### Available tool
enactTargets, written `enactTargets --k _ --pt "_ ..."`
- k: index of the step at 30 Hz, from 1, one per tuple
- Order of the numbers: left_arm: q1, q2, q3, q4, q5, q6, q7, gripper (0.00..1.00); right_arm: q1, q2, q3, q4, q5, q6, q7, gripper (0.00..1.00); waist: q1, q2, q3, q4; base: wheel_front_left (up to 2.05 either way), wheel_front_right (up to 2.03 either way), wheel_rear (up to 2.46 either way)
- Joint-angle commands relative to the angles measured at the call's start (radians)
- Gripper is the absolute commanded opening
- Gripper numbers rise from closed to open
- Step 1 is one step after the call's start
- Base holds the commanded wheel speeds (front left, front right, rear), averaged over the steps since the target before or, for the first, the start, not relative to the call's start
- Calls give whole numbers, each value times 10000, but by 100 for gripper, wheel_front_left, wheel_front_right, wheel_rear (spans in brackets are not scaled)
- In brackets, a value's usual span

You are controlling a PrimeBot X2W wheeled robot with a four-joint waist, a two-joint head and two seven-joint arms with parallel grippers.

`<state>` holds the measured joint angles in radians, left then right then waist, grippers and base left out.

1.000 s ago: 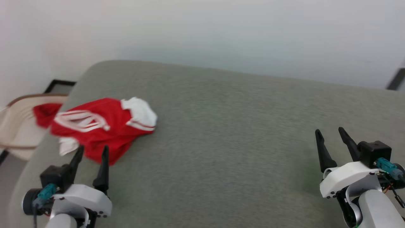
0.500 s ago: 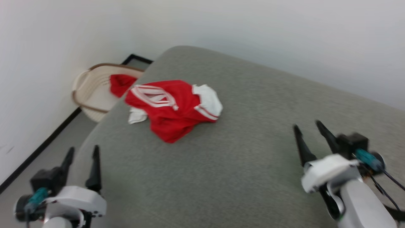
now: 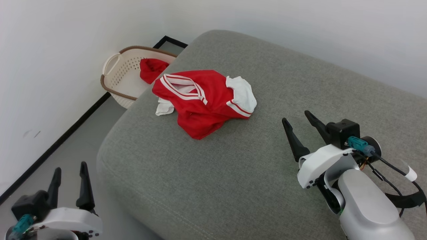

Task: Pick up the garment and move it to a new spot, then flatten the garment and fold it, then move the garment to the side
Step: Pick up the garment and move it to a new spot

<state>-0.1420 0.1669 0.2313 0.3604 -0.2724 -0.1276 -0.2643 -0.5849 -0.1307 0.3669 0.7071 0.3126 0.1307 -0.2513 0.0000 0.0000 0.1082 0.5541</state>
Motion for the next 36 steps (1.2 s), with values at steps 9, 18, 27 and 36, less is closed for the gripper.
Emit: enactTargets --k 9,18,27,36 --pt "-981 379 -1487 552 -303 -36 4 100 362 -315 -445 -76 77 1 -138 100 0 0 187 -154 0 0 0" --pt "-3213 1688 -3241 1312 -1468 -25 4 100 311 -52 -594 -846 -651 -1 -140 100 0 0 1125 -1767 0 0 0" --pt "-6546 3786 -5447 3298 -3643 -26 498 100 -91 525 -482 -1460 -1213 1 -141 100 0 0 2488 -3874 0 0 0" --pt "-7561 4967 -6940 4475 -6497 -27 3727 100 42 755 -234 -1928 -1254 1 -142 100 0 0 2861 -4950 0 0 0"
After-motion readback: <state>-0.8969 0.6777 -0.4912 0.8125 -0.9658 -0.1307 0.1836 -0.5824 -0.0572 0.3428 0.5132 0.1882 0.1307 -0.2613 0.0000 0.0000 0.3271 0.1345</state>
